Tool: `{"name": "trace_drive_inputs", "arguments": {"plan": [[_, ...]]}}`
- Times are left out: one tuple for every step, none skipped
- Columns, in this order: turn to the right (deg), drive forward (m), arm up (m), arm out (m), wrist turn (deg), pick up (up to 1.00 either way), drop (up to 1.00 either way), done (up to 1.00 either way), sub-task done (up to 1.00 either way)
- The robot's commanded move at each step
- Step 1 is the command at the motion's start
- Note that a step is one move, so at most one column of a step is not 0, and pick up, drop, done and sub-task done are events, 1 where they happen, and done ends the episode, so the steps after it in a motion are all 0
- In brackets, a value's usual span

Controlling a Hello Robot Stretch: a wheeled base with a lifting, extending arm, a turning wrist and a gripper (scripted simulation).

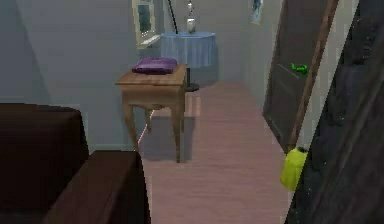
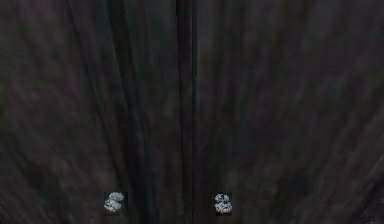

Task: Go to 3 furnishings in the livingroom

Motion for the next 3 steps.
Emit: {"name": "trace_drive_inputs", "arguments": {"plan": [[0.0, 0.80, 0.00, 0.00, 0.0, 0.00, 0.00, 0.00, 0.00], [-15.0, 0.00, 0.00, 0.00, 0.0, 0.00, 0.00, 0.00, 0.00], [0.0, 0.00, 0.00, 0.00, 0.0, 0.00, 0.00, 1.00, 0.00]]}}
